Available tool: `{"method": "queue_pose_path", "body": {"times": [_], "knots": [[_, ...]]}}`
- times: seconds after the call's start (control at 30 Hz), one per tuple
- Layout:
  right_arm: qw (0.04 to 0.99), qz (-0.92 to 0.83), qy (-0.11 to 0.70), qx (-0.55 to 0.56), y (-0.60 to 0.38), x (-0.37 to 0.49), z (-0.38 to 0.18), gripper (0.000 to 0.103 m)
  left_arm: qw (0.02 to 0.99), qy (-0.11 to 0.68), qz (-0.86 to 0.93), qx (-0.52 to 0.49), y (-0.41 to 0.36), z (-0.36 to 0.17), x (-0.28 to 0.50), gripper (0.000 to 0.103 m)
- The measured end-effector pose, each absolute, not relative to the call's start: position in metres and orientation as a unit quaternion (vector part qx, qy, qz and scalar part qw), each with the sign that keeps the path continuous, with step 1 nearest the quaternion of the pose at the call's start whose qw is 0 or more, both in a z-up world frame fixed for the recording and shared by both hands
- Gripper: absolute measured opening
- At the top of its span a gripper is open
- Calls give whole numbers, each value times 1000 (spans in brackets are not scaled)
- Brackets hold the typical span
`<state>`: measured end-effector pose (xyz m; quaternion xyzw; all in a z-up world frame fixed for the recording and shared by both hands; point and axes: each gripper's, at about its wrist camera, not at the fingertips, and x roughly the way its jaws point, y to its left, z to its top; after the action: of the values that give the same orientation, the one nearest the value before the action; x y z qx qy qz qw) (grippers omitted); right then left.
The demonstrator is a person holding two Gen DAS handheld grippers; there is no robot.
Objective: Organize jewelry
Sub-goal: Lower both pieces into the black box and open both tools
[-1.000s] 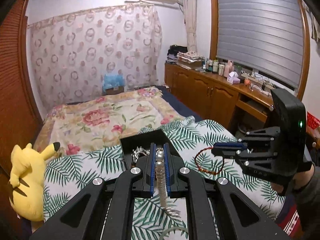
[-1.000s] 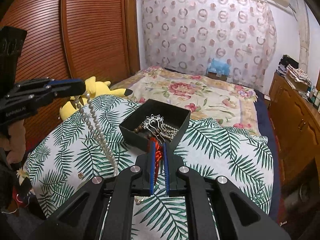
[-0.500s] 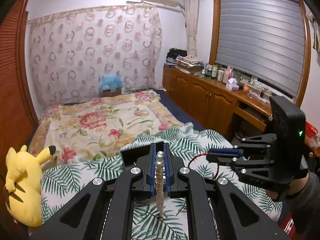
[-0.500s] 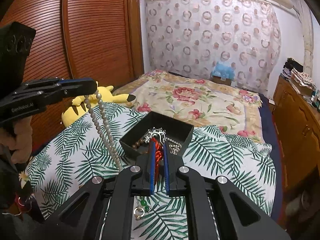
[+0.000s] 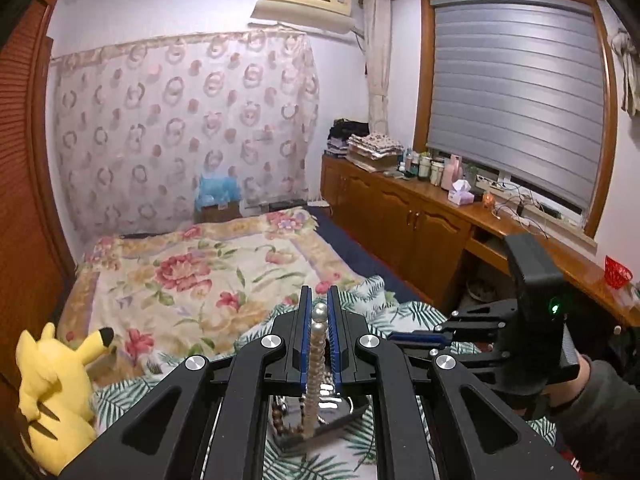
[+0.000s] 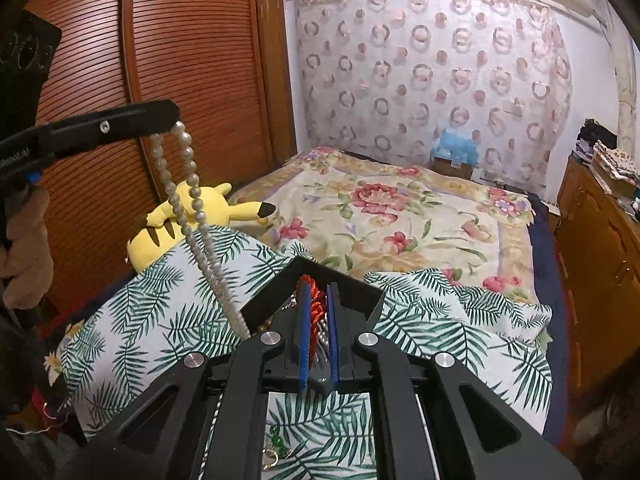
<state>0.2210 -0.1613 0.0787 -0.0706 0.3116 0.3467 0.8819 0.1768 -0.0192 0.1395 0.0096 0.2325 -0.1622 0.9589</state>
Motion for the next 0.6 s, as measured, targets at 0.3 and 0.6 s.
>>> {"method": "queue_pose_path", "body": {"times": [0.3,0.6], "knots": [[871,361,326,-64,-150,244,64,9,956,241,-164,6,-15,137,198,7],[863,354,355,-60,-138,262,30,9,932,326,-157,-22,-5,57,226,7]]}}
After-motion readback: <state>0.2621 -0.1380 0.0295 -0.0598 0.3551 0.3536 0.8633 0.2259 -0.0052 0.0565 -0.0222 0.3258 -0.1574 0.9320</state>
